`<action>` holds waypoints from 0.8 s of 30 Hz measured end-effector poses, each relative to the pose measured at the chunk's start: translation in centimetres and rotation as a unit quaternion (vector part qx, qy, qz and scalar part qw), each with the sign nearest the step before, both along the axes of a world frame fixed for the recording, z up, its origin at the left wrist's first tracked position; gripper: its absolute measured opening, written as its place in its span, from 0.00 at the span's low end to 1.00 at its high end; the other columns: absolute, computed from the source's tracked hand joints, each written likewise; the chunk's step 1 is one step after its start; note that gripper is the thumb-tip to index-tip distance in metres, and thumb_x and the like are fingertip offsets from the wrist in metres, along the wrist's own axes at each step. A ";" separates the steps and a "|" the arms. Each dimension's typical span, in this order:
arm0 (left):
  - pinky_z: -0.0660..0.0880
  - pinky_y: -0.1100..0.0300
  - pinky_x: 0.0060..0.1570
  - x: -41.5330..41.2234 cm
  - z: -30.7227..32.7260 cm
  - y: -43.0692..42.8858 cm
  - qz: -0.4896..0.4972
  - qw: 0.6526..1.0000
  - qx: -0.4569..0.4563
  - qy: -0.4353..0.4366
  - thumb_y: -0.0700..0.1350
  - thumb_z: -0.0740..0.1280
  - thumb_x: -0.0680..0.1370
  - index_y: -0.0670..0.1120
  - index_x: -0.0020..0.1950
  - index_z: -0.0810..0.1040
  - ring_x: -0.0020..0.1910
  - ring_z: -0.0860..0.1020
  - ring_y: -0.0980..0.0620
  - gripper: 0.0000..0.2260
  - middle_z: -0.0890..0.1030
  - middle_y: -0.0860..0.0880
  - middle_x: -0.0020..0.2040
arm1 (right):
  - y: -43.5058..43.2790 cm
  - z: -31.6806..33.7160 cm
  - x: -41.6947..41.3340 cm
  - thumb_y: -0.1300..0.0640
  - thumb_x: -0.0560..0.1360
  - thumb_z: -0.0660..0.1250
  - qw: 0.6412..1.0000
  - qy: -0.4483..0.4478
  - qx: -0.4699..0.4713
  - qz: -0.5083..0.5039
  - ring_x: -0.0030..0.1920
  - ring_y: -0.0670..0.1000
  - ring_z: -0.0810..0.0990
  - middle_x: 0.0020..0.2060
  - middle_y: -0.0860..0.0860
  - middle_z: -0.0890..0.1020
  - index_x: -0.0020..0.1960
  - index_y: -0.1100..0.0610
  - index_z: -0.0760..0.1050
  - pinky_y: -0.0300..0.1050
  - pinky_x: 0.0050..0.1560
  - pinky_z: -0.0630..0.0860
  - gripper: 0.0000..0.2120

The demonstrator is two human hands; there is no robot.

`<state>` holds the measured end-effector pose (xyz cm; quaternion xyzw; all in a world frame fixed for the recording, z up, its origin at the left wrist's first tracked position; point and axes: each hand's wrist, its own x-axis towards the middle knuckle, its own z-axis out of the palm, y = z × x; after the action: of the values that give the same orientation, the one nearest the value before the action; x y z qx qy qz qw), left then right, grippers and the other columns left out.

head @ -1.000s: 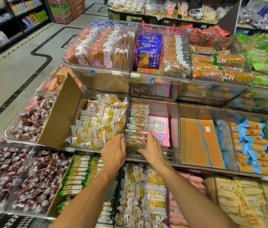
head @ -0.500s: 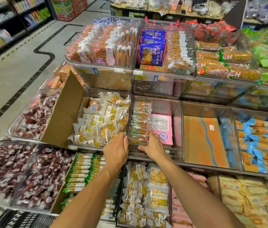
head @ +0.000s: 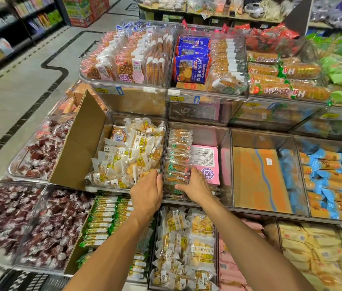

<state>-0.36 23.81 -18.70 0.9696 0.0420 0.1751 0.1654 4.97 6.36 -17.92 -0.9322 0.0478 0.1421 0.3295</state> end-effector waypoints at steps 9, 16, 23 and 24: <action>0.55 0.56 0.26 0.1 0.0 -0.3 0.025 0.999 -0.005 0.025 0.53 0.52 0.88 0.53 0.44 0.64 0.28 0.67 0.52 0.14 0.69 0.55 0.32 | 0.1 -0.6 0.0 0.47 0.71 0.81 1.000 0.015 0.000 0.011 0.76 0.59 0.68 0.76 0.58 0.68 0.82 0.59 0.57 0.57 0.76 0.69 0.50; 0.61 0.57 0.24 0.0 0.2 -0.2 0.008 0.999 -0.022 0.027 0.53 0.53 0.88 0.54 0.45 0.62 0.27 0.68 0.52 0.13 0.69 0.55 0.32 | -0.6 -0.1 0.3 0.41 0.62 0.85 0.999 0.047 0.022 -0.004 0.70 0.57 0.76 0.72 0.54 0.74 0.78 0.54 0.62 0.59 0.70 0.75 0.53; 0.64 0.57 0.29 -0.2 2.3 -0.2 -0.008 0.994 -0.043 0.102 0.57 0.49 0.88 0.51 0.46 0.67 0.31 0.73 0.51 0.16 0.74 0.53 0.35 | -2.1 1.7 0.2 0.42 0.65 0.84 0.997 0.048 0.052 0.001 0.63 0.52 0.81 0.66 0.50 0.81 0.77 0.52 0.64 0.56 0.64 0.79 0.49; 0.68 0.55 0.31 -0.1 2.9 -0.2 -0.015 0.991 -0.046 0.121 0.57 0.48 0.88 0.50 0.47 0.69 0.33 0.76 0.49 0.18 0.75 0.52 0.35 | -2.3 2.5 0.0 0.41 0.66 0.83 0.998 0.040 0.046 0.002 0.60 0.51 0.82 0.63 0.49 0.82 0.76 0.52 0.66 0.55 0.63 0.80 0.46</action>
<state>-0.41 23.63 -15.82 0.9756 0.0556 0.0521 0.2060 4.98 4.10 -15.45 -0.9095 0.0527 0.1824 0.3698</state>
